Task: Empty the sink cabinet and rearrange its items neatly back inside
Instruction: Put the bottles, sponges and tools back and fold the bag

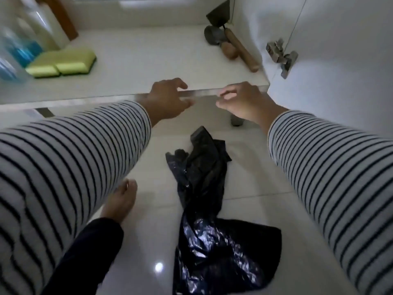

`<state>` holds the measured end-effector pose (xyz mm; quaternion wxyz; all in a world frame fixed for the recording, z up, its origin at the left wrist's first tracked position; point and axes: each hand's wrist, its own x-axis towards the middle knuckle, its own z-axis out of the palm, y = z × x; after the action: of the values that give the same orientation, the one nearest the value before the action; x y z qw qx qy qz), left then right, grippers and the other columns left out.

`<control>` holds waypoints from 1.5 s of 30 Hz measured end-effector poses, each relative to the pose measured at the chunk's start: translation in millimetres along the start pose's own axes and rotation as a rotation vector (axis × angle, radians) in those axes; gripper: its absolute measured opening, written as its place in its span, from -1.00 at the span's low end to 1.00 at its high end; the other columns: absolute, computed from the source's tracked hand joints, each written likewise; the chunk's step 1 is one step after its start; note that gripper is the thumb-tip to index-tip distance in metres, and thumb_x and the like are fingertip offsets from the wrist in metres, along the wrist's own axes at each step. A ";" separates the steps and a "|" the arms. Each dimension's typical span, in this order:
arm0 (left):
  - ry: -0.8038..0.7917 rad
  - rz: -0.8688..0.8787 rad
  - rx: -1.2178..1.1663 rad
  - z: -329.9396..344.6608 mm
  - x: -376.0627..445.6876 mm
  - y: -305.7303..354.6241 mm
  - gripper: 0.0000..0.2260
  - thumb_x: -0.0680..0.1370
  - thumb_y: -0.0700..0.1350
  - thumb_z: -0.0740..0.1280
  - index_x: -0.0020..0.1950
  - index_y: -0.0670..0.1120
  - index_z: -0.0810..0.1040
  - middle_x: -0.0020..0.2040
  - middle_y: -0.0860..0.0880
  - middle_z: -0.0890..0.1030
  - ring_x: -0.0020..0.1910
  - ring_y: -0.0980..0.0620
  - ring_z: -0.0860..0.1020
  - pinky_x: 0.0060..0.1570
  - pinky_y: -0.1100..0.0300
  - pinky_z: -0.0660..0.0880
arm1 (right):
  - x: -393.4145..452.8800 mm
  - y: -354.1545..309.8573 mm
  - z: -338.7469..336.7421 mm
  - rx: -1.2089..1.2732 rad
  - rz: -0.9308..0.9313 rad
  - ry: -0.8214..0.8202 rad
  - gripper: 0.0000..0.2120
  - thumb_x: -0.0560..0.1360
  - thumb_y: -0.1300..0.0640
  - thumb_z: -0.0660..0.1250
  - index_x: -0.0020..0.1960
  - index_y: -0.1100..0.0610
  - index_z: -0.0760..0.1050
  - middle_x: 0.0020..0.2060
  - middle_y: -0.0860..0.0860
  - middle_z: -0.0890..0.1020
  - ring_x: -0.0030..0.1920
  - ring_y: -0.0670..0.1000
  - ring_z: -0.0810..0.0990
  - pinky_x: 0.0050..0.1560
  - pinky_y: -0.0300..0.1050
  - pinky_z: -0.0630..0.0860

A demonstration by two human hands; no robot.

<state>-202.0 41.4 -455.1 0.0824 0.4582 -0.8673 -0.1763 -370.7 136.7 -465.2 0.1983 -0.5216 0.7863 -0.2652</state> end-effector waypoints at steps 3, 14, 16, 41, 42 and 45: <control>-0.144 -0.074 -0.047 25.7 -59.0 -6.6 -0.53 0.54 0.14 0.27 0.40 0.00 0.35 0.32 -0.04 0.49 0.27 -0.03 0.46 0.30 0.19 0.27 | -48.1 17.2 32.6 0.165 0.093 -0.143 -0.69 0.48 0.02 0.39 0.21 -0.02 0.54 0.22 -0.02 0.57 0.08 -0.04 0.58 0.11 -0.23 0.48; -0.550 -0.135 -0.343 160.7 -138.6 -70.6 -0.31 0.48 0.19 0.32 0.52 0.17 0.07 0.46 -0.03 0.34 0.39 -0.07 0.36 0.35 0.16 0.28 | -120.3 78.7 120.2 0.063 0.273 -0.398 -0.57 0.49 0.02 0.37 0.35 -0.12 0.43 0.38 0.03 0.42 0.37 0.07 0.39 0.26 -0.14 0.35; -0.585 -0.101 -0.410 176.2 -139.1 -70.7 -0.22 0.42 0.22 0.38 0.52 0.22 0.01 0.45 -0.03 0.35 0.40 -0.08 0.35 0.36 0.15 0.30 | -121.2 84.7 127.7 0.024 0.275 -0.425 -0.52 0.49 0.03 0.37 0.38 -0.14 0.38 0.42 0.00 0.38 0.40 0.04 0.36 0.25 -0.18 0.35; -0.029 -0.151 -0.348 172.4 -139.6 -150.6 -0.42 0.55 0.00 0.29 0.50 0.19 0.10 0.29 -0.17 0.39 0.30 -0.13 0.35 0.25 0.08 0.33 | -115.2 30.7 207.7 0.370 0.132 -0.134 -0.25 0.40 0.20 0.47 0.44 -0.22 0.22 0.30 0.02 0.44 0.08 0.08 0.60 0.19 0.01 0.53; -0.008 -0.132 -0.346 171.4 -142.0 -151.1 -0.44 0.56 0.03 0.28 0.50 0.20 0.12 0.30 -0.16 0.38 0.31 -0.12 0.35 0.25 0.08 0.33 | -121.9 33.7 208.9 0.359 0.153 -0.138 -0.25 0.39 0.17 0.48 0.43 -0.24 0.22 0.27 0.02 0.44 0.05 0.09 0.60 0.17 0.01 0.54; 0.033 -0.062 -0.353 167.8 -153.6 -154.6 -0.47 0.54 0.11 0.26 0.48 0.24 0.15 0.30 -0.11 0.38 0.32 -0.07 0.34 0.23 0.12 0.32 | -149.7 44.5 210.3 0.308 0.218 -0.207 -0.41 0.38 0.09 0.49 0.31 -0.22 0.33 0.22 0.00 0.42 0.04 0.06 0.57 0.06 -0.09 0.51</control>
<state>-47.7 126.5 -666.3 0.1703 0.4661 -0.8067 -0.3209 -222.3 245.0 -651.9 0.3830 -0.4213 0.7638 -0.3042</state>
